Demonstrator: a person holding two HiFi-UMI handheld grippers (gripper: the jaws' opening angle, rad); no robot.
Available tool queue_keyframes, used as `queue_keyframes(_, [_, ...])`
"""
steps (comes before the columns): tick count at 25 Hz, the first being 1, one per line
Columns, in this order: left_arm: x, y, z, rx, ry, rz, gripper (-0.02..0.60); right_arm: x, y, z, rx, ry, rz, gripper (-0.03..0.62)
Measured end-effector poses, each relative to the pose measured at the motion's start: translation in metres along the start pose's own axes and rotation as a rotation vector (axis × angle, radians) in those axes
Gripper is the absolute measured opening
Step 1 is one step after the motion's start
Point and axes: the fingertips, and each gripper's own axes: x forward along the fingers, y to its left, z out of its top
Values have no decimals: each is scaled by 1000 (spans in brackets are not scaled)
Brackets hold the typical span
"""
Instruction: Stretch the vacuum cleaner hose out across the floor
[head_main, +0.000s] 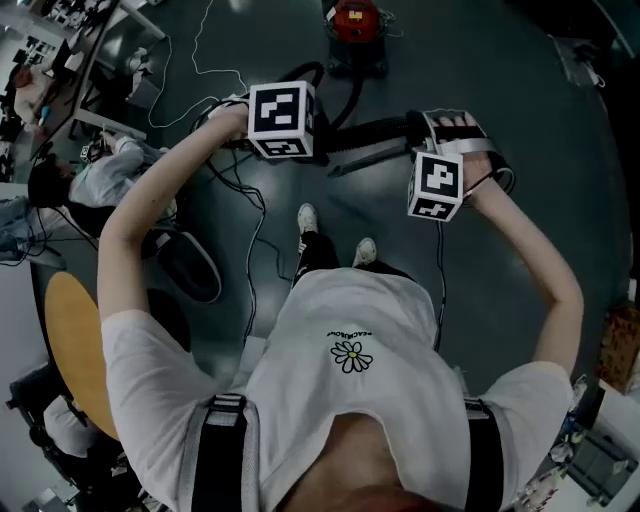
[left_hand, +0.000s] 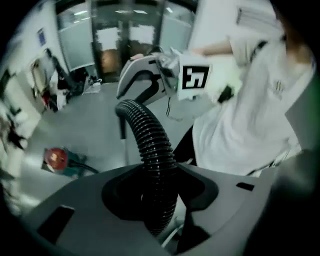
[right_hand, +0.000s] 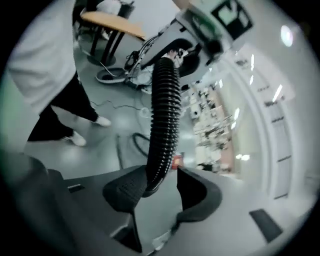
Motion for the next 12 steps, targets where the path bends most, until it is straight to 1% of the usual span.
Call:
queue_keyframes(1, [-3,-13,7,-123,-146,-85,169,-6,-26,-1,-23,-40,-157,202])
queue_keyframes(2, [-12,-25,21,-224,-307,-168,169,-17,-53,1,-12,-82,-300,202])
queue_keyframes(3, [-25,-40,40,-300,-469,-252,169,-35,-80,5,37,-132,-438,202])
queue_keyframes(4, [-43,-58,61,-344,-615,-336,169,-62,-110,11,126,-203,-591,202])
queue_keyframes(5, [-61,-79,83,-352,-727,-409,169,-99,-143,18,253,-310,-761,160])
queue_keyframes(6, [-75,-102,104,-324,-794,-459,170,-142,-177,24,401,-446,-914,12])
queue_keyframes(7, [-85,-125,124,-275,-829,-484,171,-182,-208,29,558,-583,-999,12])
queue_keyframes(8, [-92,-145,140,-233,-863,-498,173,-214,-235,34,703,-699,-1006,12])
queue_keyframes(9, [-99,-159,152,-218,-923,-515,173,-239,-256,39,804,-794,-970,12])
queue_keyframes(10, [-105,-170,159,-227,-1011,-534,173,-261,-268,43,862,-878,-929,12])
queue_keyframes(11, [-109,-180,160,-238,-1105,-547,173,-280,-269,43,909,-952,-894,12])
queue_keyframes(12, [-109,-196,159,-233,-1182,-553,173,-296,-257,39,970,-1012,-860,12])
